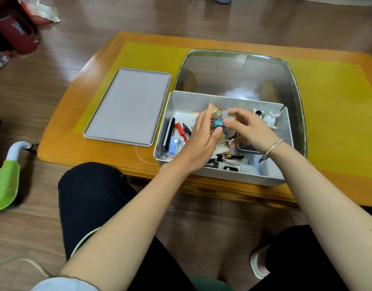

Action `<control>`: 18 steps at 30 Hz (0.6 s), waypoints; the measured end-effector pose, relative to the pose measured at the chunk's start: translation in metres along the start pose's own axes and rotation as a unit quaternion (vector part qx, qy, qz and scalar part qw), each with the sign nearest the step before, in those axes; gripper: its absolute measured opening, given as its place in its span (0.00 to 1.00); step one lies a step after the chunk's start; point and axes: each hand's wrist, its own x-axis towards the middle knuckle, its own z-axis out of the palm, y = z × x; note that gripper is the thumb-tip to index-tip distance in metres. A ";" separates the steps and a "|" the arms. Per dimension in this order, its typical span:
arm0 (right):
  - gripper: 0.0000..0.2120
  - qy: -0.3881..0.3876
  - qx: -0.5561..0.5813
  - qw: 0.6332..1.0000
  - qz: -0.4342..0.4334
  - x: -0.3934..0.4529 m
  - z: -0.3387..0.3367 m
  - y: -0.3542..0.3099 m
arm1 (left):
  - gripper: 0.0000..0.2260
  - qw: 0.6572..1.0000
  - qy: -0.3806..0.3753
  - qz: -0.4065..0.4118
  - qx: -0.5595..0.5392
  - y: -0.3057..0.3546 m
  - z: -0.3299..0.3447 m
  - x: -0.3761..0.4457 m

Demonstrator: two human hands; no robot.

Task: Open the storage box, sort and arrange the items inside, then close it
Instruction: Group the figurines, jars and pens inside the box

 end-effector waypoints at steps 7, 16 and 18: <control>0.18 0.106 -0.136 0.984 -0.052 0.026 -0.002 0.002 | 0.36 0.926 -0.090 -0.075 0.360 -0.023 -0.022 0.007; 0.24 0.092 -0.159 0.979 -0.087 0.070 0.023 -0.008 | 0.43 0.806 -0.185 -0.208 0.523 -0.021 -0.031 0.033; 0.24 0.075 -0.172 0.978 -0.090 0.076 0.028 -0.008 | 0.45 0.795 -0.187 -0.216 0.535 -0.020 -0.029 0.027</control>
